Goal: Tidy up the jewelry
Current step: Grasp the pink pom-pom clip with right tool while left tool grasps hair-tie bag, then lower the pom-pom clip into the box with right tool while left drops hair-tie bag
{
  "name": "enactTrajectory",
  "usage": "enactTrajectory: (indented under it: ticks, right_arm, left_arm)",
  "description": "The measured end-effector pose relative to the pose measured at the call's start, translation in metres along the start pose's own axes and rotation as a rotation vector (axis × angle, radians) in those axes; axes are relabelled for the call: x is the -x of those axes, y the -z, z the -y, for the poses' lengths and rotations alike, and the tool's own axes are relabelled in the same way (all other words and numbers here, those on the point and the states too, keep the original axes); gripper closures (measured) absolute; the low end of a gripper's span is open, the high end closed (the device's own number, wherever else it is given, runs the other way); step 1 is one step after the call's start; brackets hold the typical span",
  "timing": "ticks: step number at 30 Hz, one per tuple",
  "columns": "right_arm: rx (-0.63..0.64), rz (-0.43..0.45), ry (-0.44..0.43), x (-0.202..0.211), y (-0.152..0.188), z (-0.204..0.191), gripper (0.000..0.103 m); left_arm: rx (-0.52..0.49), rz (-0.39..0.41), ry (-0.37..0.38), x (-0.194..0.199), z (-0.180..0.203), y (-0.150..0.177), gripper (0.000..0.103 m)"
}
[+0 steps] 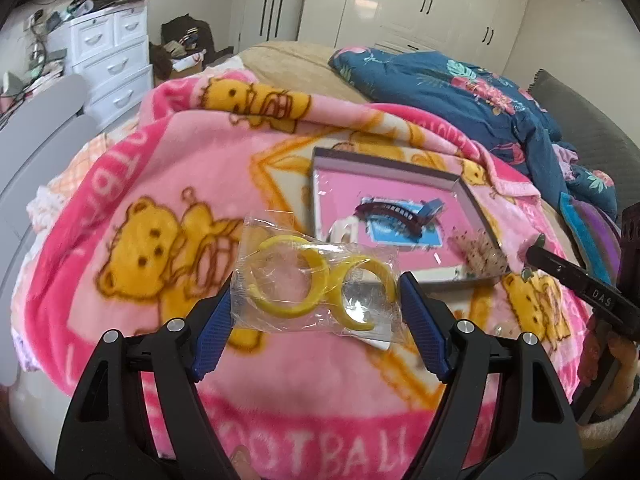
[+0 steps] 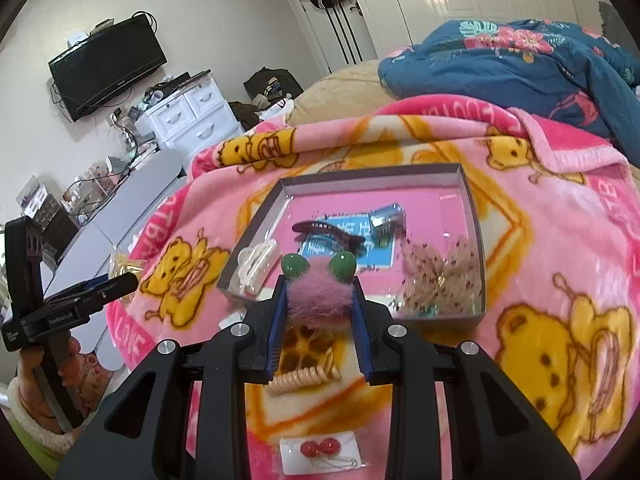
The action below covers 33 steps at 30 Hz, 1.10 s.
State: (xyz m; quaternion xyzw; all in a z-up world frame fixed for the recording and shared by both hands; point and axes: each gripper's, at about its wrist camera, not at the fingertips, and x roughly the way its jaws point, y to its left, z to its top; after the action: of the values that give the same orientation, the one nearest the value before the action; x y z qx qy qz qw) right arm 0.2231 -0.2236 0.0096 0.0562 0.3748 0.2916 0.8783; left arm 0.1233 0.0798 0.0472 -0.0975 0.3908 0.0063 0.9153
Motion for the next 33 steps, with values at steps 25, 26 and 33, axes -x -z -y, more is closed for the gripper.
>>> enactTrajectory:
  ticks: [25, 26, 33]
  right_arm:
    - [-0.062, 0.076, 0.093, -0.002, -0.041, 0.054, 0.075]
    - [-0.066, 0.074, 0.1, -0.003, -0.04, 0.056, 0.075]
    - [-0.081, 0.048, 0.141, -0.019, -0.036, 0.068, 0.075]
  left_arm:
    - [-0.091, -0.025, 0.07, -0.072, 0.07, -0.05, 0.033]
    - [-0.092, -0.031, 0.07, -0.076, 0.072, -0.05, 0.033]
    - [-0.101, -0.066, 0.092, -0.106, 0.081, -0.044, 0.033]
